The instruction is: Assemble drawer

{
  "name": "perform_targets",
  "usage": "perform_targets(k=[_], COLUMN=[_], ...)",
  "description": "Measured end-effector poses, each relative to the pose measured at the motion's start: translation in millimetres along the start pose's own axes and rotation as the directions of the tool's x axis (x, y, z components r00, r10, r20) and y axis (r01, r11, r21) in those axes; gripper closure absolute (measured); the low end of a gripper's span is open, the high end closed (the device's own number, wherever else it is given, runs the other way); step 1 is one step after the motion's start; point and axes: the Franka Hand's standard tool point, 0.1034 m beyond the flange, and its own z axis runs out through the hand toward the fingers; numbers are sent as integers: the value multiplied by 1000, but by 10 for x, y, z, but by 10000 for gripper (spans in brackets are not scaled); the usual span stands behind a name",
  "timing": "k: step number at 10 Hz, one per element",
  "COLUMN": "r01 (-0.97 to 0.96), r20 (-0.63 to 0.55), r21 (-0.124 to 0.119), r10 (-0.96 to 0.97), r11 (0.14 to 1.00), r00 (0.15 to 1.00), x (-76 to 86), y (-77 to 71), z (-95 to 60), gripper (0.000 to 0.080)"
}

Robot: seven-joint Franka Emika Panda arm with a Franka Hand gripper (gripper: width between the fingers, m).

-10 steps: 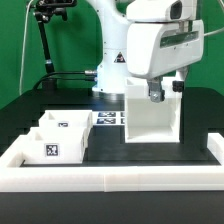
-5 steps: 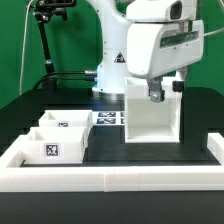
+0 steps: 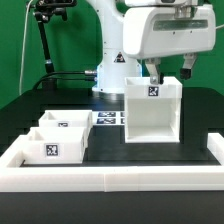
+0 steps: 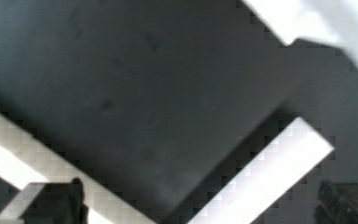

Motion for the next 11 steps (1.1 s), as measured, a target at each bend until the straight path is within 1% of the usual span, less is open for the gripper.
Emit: perform_targets(k=[1, 6, 7, 8, 9, 11], r01=[-22, -20, -65, -182, -252, -370], r20=[3, 4, 1, 0, 10, 36], r21=[1, 2, 0, -5, -6, -6], r10=[22, 20, 65, 182, 252, 370], r11=[1000, 1000, 998, 983, 968, 929], r00=[1000, 1000, 998, 983, 968, 928], x=[-48, -41, -65, -178, -254, -313], y=[-31, -24, -45, -147, -265, -445], z=[10, 20, 24, 39, 34, 50], gripper=[150, 150, 150, 150, 150, 150])
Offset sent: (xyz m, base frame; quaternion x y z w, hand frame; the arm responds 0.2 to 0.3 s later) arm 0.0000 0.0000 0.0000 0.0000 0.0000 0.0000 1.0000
